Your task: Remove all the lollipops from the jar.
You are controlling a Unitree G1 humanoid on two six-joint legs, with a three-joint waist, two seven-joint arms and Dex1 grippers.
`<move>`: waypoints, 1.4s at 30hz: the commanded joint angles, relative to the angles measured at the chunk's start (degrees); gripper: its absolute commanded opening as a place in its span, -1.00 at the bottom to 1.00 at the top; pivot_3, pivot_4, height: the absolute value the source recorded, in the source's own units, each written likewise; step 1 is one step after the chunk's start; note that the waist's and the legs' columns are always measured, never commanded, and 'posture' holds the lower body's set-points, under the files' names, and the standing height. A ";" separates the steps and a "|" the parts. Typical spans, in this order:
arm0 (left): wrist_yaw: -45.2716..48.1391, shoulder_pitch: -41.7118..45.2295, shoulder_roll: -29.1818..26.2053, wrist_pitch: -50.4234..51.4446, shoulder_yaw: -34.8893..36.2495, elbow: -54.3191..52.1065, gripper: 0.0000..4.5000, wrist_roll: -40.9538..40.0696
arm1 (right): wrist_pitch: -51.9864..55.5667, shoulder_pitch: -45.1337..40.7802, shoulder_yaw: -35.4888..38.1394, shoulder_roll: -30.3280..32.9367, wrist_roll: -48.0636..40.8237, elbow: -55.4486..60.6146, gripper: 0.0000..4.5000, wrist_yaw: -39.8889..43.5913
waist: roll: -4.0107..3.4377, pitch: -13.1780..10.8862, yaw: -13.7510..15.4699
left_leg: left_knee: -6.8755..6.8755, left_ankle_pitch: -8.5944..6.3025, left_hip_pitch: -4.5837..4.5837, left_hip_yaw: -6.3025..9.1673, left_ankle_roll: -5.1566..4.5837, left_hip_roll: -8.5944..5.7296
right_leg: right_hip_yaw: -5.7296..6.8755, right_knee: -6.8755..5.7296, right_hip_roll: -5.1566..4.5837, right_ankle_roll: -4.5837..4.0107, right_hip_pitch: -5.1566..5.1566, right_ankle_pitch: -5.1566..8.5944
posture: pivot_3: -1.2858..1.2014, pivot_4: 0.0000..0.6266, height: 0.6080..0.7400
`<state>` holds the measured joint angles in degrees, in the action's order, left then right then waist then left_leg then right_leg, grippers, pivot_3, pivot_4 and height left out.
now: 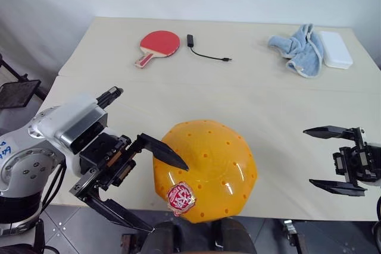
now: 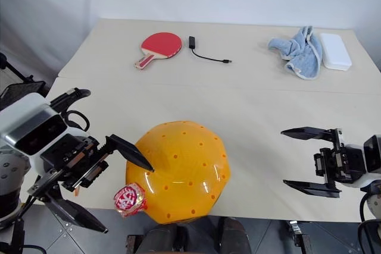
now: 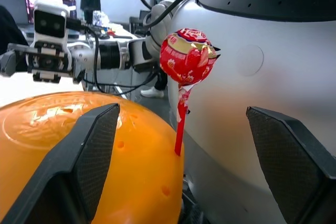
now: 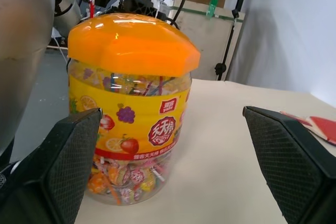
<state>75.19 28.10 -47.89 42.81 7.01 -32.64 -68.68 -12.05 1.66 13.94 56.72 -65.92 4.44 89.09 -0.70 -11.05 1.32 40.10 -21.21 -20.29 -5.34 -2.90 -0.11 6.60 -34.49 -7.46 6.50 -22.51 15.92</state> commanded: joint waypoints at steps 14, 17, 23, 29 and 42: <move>-0.71 3.09 3.42 -2.05 -4.39 -1.87 -0.99 2.73 | 6.22 -4.36 4.06 -3.70 3.61 3.48 1.00 3.41 | 0.00 0.00 0.12 | 0.02 0.01 -0.02 0.05 -0.02 0.00 | 0.06 0.01 0.01 0.01 0.04 -0.01 | 0.03 -0.52 1.00; -4.50 5.71 4.52 -0.75 -1.69 1.52 -0.99 -1.51 | 8.31 -5.14 5.00 -4.65 4.12 4.01 1.00 3.01 | 0.03 -0.02 0.20 | 0.02 0.02 -0.02 0.07 -0.04 -0.01 | 0.07 0.03 0.00 0.02 0.06 -0.01 | 0.03 -0.52 1.00; -10.21 12.07 1.57 4.27 5.69 11.45 -0.99 -9.98 | 12.79 -3.93 7.66 -6.11 4.28 8.60 1.00 -0.12 | 0.06 -0.03 0.05 | 0.06 0.03 -0.03 0.14 -0.06 0.00 | 0.11 -0.05 -0.02 0.02 0.06 -0.01 | 0.03 -0.52 1.00; -13.16 2.37 -7.43 2.32 15.44 19.86 -0.99 1.75 | 15.77 -2.72 10.23 -8.37 5.05 13.19 1.00 -4.44 | 0.03 -0.02 -0.45 | -0.04 0.03 -0.05 0.13 -0.05 0.02 | 0.14 -0.16 0.05 0.03 0.04 -0.02 | 0.03 -0.52 1.00; -8.45 -52.89 -5.29 -11.51 48.74 28.11 -0.99 29.85 | 18.87 5.74 16.09 -13.08 8.79 21.01 1.00 -13.85 | 0.21 0.00 -0.91 | -0.44 -0.35 -0.06 0.06 0.29 0.11 | 0.04 0.44 -0.01 0.02 -0.12 0.00 | 0.03 -0.52 1.00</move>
<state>65.68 -23.28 -53.44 32.83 52.83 -1.74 -39.57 6.44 6.92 27.75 43.50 -57.02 23.26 76.27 -0.50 -11.05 0.41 39.67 -21.58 -20.34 -5.24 -2.59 -0.01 6.65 -34.05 -7.51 6.51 -22.61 15.92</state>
